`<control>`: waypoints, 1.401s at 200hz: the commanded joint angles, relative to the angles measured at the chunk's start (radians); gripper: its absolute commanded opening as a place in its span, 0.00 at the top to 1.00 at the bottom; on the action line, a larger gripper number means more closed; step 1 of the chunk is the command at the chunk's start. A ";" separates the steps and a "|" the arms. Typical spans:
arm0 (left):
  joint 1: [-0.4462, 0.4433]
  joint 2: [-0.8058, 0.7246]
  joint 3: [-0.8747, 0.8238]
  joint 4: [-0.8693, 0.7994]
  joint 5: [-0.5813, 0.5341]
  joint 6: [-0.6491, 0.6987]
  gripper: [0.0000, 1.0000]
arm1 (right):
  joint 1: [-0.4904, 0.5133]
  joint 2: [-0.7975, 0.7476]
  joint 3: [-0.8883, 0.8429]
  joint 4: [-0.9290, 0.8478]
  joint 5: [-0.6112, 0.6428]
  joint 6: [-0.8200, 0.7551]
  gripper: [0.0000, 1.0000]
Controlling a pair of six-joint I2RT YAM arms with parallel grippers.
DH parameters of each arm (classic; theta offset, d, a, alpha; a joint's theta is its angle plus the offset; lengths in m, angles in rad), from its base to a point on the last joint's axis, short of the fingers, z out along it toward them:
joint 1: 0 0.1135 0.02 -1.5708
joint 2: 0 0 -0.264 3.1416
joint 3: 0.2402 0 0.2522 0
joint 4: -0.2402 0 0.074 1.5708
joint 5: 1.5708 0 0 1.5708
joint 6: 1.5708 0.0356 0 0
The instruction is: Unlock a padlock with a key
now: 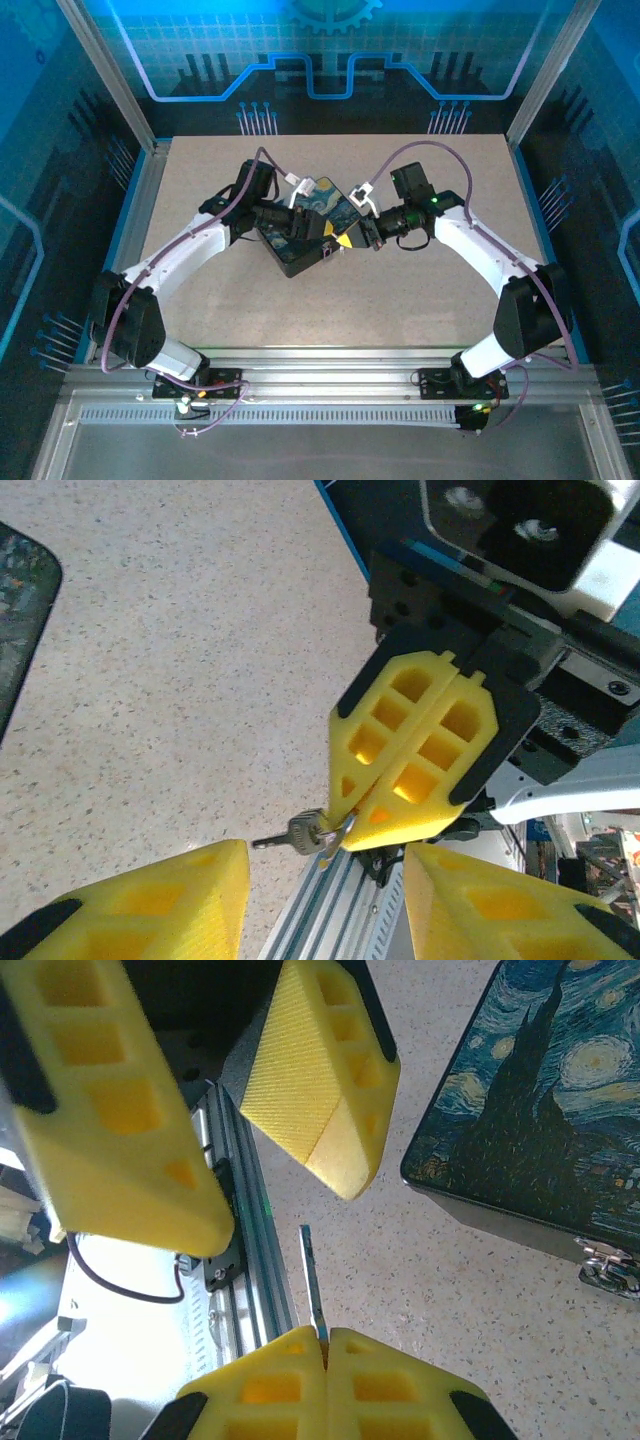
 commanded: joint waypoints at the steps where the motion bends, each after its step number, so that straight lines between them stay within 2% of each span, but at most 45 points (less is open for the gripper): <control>1: 0.010 -0.034 0.034 -0.064 0.016 0.056 0.56 | 0.019 0.015 0.034 -0.052 0.012 -0.038 1.00; 47: -0.002 -0.036 0.021 -0.057 0.056 0.063 0.65 | 0.036 0.030 0.061 -0.053 -0.010 -0.044 1.00; 123: -0.033 -0.016 0.035 -0.064 0.071 0.079 0.71 | 0.043 0.048 0.084 -0.060 -0.034 -0.044 1.00; 160: -0.046 0.001 0.037 -0.050 0.075 0.076 0.81 | 0.043 0.049 0.084 -0.058 -0.036 -0.043 1.00; 172: -0.046 0.004 0.032 -0.037 0.075 0.070 0.89 | 0.043 0.048 0.080 -0.056 -0.036 -0.044 1.00; 180: -0.046 0.005 0.027 -0.026 0.074 0.063 1.00 | 0.042 0.050 0.079 -0.054 -0.037 -0.043 1.00; 193: -0.046 0.004 0.016 0.004 0.067 0.047 1.00 | 0.036 0.050 0.072 -0.048 -0.045 -0.041 1.00; 202: -0.044 0.002 0.005 0.029 0.063 0.035 1.00 | 0.029 0.049 0.063 -0.038 -0.059 -0.037 0.96; 228: -0.037 -0.004 -0.023 0.107 0.035 -0.020 1.00 | -0.003 0.024 0.023 0.018 -0.099 -0.002 0.75; 249: -0.030 -0.011 -0.055 0.192 0.021 -0.077 1.00 | -0.058 -0.026 -0.048 0.172 -0.170 0.118 0.60; 280: -0.026 -0.008 -0.079 0.295 0.009 -0.146 1.00 | -0.129 -0.073 -0.146 0.458 -0.176 0.397 0.55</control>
